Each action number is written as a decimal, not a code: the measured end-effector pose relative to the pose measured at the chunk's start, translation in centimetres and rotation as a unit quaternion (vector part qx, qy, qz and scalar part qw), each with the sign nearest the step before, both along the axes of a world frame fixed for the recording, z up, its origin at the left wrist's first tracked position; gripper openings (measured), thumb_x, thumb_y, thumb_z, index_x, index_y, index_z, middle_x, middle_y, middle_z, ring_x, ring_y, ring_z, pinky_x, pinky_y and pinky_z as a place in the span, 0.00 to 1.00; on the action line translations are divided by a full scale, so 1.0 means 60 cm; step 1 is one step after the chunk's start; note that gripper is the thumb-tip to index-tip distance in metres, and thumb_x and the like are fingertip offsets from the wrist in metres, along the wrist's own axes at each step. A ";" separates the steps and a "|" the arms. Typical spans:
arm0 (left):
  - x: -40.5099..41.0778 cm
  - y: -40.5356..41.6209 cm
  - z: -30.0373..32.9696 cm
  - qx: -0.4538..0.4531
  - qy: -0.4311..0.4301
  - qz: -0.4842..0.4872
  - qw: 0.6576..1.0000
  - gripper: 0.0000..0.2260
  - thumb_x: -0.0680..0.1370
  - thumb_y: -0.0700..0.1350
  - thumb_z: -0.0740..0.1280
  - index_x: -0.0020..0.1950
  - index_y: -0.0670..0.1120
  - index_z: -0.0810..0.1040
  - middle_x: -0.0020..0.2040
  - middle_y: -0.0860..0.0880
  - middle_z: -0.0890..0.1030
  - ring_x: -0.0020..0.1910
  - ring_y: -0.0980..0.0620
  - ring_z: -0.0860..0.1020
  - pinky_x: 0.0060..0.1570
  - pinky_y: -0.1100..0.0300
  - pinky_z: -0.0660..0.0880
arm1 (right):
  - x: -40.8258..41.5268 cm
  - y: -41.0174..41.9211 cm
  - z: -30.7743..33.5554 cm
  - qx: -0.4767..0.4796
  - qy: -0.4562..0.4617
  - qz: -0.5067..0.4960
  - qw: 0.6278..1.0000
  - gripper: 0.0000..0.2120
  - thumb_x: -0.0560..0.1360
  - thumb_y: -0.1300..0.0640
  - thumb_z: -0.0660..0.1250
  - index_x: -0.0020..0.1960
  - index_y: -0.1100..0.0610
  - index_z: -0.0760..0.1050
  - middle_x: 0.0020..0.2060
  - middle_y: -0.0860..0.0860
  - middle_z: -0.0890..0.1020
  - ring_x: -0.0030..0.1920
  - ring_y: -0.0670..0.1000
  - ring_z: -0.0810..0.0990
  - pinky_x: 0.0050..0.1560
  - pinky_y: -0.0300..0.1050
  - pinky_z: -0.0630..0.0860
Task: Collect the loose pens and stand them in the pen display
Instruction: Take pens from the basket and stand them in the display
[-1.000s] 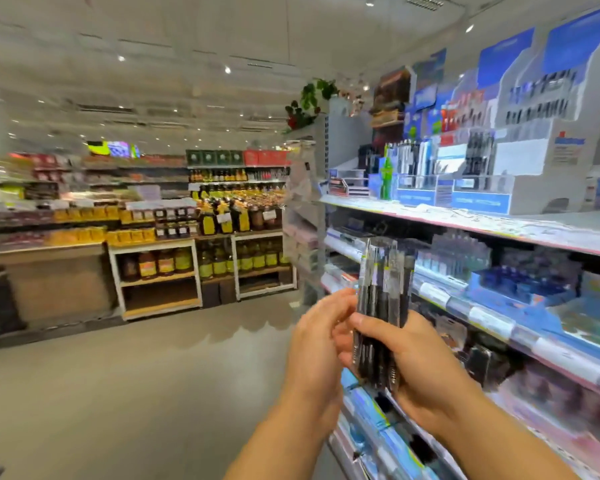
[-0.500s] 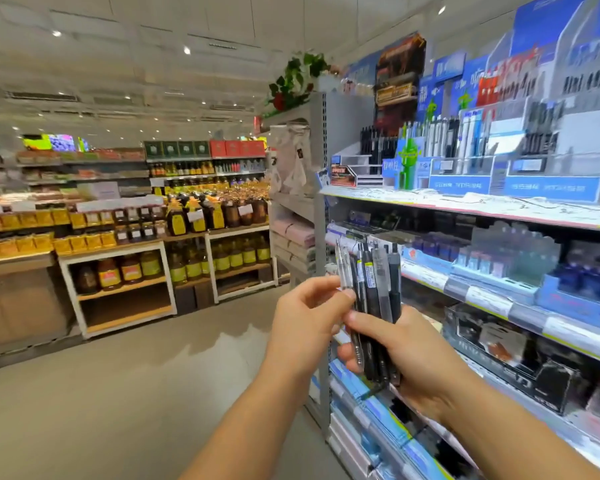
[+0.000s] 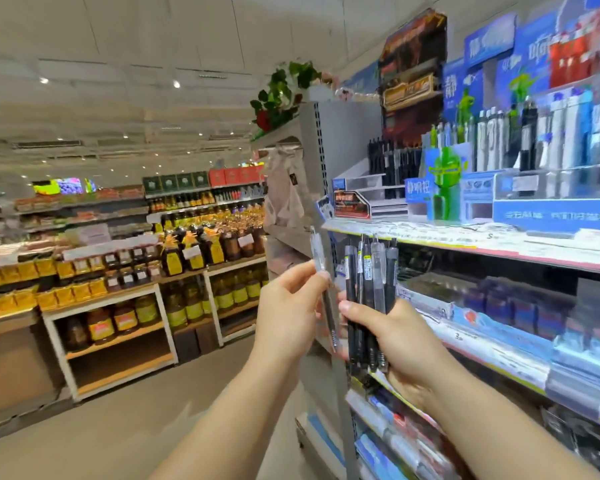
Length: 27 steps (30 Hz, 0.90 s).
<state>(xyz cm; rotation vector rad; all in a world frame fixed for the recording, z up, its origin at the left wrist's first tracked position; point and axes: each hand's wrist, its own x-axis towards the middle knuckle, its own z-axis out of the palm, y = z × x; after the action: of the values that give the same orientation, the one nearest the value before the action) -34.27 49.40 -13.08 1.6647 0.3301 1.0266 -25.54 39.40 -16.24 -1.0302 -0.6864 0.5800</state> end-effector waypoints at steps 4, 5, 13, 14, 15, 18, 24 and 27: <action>0.057 0.080 0.027 -0.013 -0.034 -0.012 0.999 0.17 0.80 0.42 0.68 0.39 0.62 0.86 0.43 0.51 0.87 0.45 0.48 0.86 0.42 0.58 0.81 | 0.069 0.068 0.025 -0.016 -0.018 -0.013 1.000 0.03 0.78 0.64 0.70 0.50 0.59 0.83 0.39 0.59 0.86 0.38 0.57 0.87 0.35 0.50 0.83; 0.074 0.098 0.030 -0.017 -0.040 -0.029 0.999 0.17 0.80 0.42 0.68 0.39 0.61 0.86 0.43 0.51 0.87 0.46 0.47 0.86 0.43 0.58 0.82 | 0.085 0.086 0.031 -0.021 -0.032 -0.020 0.999 0.03 0.78 0.64 0.70 0.51 0.60 0.83 0.38 0.58 0.85 0.36 0.56 0.86 0.33 0.47 0.81; 0.248 0.280 0.033 -0.001 -0.046 -0.172 0.984 0.12 0.79 0.36 0.68 0.55 0.52 0.80 0.43 0.46 0.86 0.44 0.53 0.84 0.41 0.55 0.82 | 0.216 0.230 0.061 -0.026 -0.102 -0.139 0.985 0.05 0.78 0.65 0.69 0.51 0.61 0.84 0.40 0.59 0.87 0.37 0.54 0.88 0.32 0.45 0.82; 0.271 0.302 0.030 0.001 -0.046 -0.189 0.981 0.12 0.79 0.37 0.69 0.55 0.54 0.80 0.43 0.48 0.86 0.44 0.54 0.84 0.42 0.55 0.82 | 0.232 0.247 0.065 -0.033 -0.108 -0.156 0.981 0.06 0.78 0.65 0.70 0.50 0.60 0.85 0.40 0.59 0.88 0.38 0.53 0.88 0.32 0.44 0.82; 0.292 0.325 0.030 0.004 -0.046 -0.203 0.978 0.12 0.79 0.37 0.69 0.54 0.55 0.80 0.44 0.49 0.87 0.44 0.55 0.84 0.43 0.56 0.81 | 0.247 0.265 0.070 -0.041 -0.115 -0.173 0.977 0.07 0.78 0.64 0.70 0.49 0.57 0.86 0.41 0.59 0.88 0.39 0.53 0.88 0.33 0.44 0.82; 0.365 0.397 0.055 0.015 -0.053 -0.243 0.968 0.12 0.79 0.38 0.70 0.53 0.56 0.84 0.47 0.48 0.87 0.46 0.50 0.85 0.44 0.54 0.80 | 0.289 0.323 0.093 -0.044 -0.124 -0.211 0.969 0.08 0.78 0.62 0.71 0.49 0.51 0.87 0.44 0.58 0.88 0.44 0.56 0.89 0.37 0.47 0.83; 0.508 0.468 0.145 0.022 -0.073 -0.309 0.948 0.13 0.78 0.38 0.70 0.63 0.45 0.81 0.44 0.48 0.84 0.45 0.49 0.82 0.58 0.43 0.78 | 0.364 0.368 0.157 -0.059 -0.120 -0.338 0.931 0.06 0.78 0.61 0.71 0.47 0.56 0.87 0.44 0.58 0.88 0.44 0.54 0.88 0.43 0.57 0.85; 0.563 0.475 0.181 0.097 -0.099 -0.304 0.942 0.18 0.78 0.43 0.72 0.67 0.50 0.77 0.36 0.59 0.83 0.38 0.62 0.81 0.43 0.64 0.77 | 0.393 0.358 0.195 -0.039 -0.105 -0.363 0.925 0.05 0.79 0.63 0.69 0.53 0.60 0.82 0.39 0.58 0.87 0.42 0.55 0.88 0.35 0.47 0.83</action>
<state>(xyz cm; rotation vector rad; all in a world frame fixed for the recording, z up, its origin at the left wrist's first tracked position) -0.52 77.90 -2.21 1.6615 -0.4153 0.7557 -1.96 60.87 -4.57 -1.3346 -0.4169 -0.1557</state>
